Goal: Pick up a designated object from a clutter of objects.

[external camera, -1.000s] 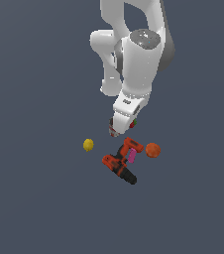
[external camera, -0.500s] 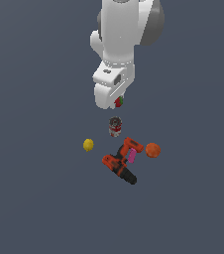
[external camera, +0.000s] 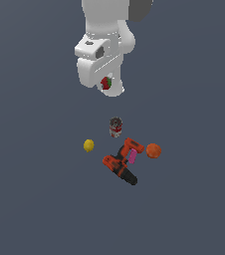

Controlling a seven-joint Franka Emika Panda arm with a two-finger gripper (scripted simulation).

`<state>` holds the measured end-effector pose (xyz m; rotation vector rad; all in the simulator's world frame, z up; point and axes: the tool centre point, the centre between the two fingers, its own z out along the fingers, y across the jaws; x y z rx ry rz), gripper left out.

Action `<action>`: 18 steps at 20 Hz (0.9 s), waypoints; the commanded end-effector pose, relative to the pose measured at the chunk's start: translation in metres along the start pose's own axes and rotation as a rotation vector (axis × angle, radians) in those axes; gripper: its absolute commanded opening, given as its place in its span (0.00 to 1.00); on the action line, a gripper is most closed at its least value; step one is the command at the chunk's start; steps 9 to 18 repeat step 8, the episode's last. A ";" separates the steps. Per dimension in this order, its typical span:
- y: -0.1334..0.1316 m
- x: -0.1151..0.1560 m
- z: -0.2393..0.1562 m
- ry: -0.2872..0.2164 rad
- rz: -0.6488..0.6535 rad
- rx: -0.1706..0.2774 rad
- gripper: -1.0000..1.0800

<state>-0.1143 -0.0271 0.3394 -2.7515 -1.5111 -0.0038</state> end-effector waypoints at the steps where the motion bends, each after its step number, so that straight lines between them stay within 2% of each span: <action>1: -0.001 -0.010 -0.009 -0.001 -0.001 0.000 0.00; 7: -0.002 -0.021 -0.020 -0.002 0.000 0.000 0.00; 18: -0.002 -0.022 -0.020 -0.002 0.000 0.000 0.00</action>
